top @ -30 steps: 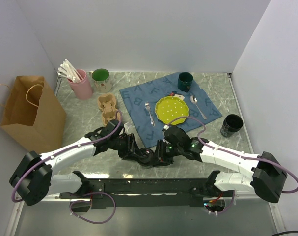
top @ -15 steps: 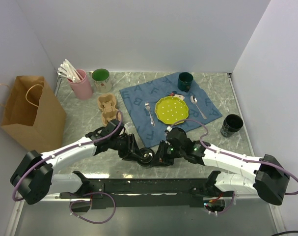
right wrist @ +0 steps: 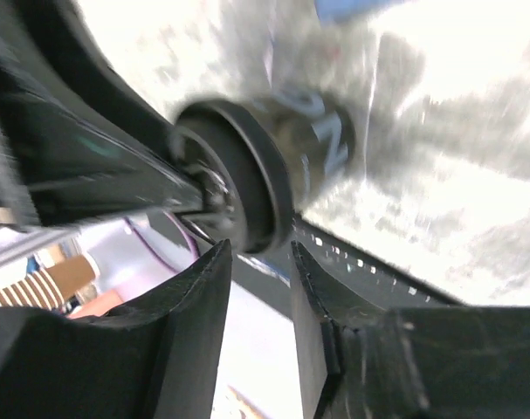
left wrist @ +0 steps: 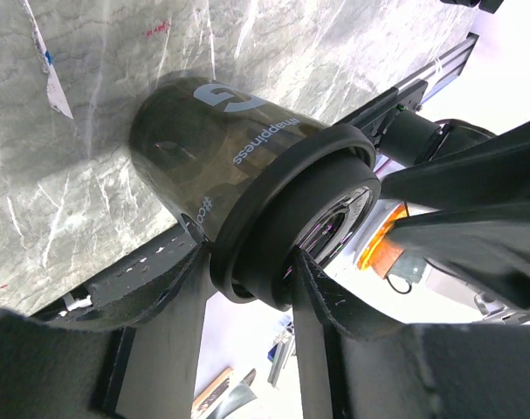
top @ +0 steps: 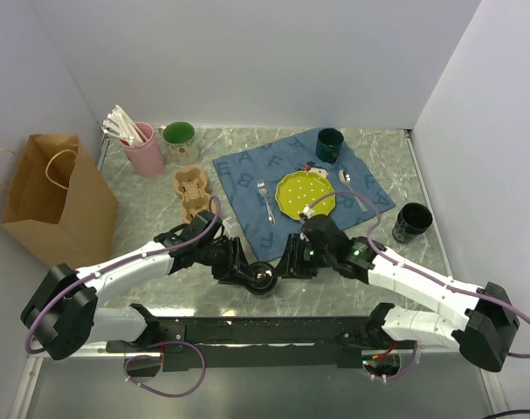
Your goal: Pack the takeout coffee
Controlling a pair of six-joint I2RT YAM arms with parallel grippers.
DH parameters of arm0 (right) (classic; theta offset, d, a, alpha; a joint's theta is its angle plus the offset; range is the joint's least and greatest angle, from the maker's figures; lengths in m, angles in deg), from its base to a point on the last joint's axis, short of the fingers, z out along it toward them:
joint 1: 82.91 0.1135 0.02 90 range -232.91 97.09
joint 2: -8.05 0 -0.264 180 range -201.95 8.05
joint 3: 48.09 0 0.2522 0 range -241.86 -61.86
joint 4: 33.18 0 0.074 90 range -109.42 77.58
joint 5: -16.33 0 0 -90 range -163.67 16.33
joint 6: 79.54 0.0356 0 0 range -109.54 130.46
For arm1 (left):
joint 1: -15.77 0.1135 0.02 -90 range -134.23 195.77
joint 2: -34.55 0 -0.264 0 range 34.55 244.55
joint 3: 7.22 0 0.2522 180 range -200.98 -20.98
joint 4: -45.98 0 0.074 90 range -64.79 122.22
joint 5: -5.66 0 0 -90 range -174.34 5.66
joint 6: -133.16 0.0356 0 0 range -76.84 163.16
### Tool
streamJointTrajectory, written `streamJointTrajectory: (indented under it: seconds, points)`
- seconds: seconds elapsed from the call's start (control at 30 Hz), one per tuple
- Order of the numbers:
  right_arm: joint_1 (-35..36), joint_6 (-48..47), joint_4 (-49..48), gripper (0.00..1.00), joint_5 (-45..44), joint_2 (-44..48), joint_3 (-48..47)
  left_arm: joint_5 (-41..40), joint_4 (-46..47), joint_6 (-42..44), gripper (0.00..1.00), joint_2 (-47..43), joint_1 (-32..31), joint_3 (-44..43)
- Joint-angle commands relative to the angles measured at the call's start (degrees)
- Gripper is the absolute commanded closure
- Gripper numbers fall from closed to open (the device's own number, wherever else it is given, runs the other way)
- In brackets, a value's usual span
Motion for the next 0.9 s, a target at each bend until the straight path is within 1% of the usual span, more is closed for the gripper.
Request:
streamJointTrajectory:
  seconds: [0.0,0.2,0.37,0.5,0.67,0.87]
  points:
    - [-4.8,-8.0,-0.8,0.58,1.0,1.3,-1.8,-11.3,-11.6,5.5,0.56,5.4,-0.7,4.0]
    - [-9.5,-14.8,-4.9,0.57,9.0,-4.7,-2.8,-11.1,-11.6,5.6,0.56,5.6,-0.7,3.5]
    - [-9.9,-16.2,-9.2,0.57,14.5,-8.6,-2.4,-11.0,-11.8,6.1,0.56,6.6,-0.7,2.7]
    - [-9.9,-15.3,-11.9,0.57,16.1,-9.4,-0.4,-11.2,-12.0,6.1,0.56,6.7,-0.7,2.6]
    - [-10.0,-15.2,-11.9,0.59,14.7,-11.0,1.4,-11.3,-12.2,6.1,0.56,7.1,-0.7,2.5]
    - [-10.0,-13.9,-16.1,0.65,14.5,-11.7,7.3,-11.9,-12.8,6.3,0.56,7.8,-0.7,2.0]
